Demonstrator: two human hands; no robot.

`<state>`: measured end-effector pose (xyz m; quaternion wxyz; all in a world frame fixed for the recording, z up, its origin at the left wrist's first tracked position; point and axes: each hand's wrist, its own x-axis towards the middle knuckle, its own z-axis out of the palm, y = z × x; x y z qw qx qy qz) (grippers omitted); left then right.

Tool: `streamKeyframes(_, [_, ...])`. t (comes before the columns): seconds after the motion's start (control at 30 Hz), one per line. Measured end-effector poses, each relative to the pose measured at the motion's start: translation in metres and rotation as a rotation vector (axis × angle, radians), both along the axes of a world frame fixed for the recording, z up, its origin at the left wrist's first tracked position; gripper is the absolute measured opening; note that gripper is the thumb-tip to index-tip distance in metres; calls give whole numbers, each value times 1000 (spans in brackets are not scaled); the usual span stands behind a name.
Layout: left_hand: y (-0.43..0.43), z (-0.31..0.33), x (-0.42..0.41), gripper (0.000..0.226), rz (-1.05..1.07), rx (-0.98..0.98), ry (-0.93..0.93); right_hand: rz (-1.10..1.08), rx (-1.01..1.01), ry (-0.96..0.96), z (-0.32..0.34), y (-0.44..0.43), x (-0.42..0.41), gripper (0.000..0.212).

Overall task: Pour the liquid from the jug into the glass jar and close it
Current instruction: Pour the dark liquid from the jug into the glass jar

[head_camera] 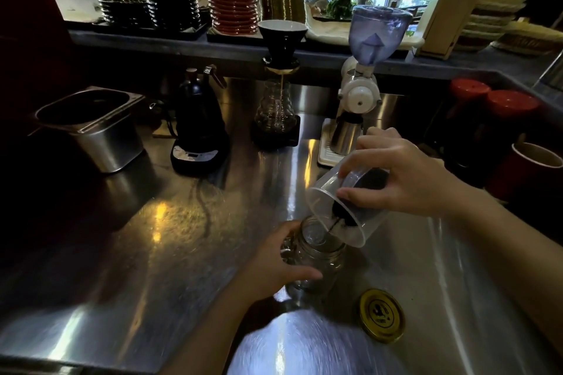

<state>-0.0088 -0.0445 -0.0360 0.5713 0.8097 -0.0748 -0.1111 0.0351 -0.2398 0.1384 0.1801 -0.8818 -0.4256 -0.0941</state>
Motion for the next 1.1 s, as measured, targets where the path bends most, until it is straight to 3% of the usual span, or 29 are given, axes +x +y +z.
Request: streamKeyframes(1.1, [-1, 2, -1, 67, -6, -68, 33, 182, -144, -112, -4, 15, 6, 32])
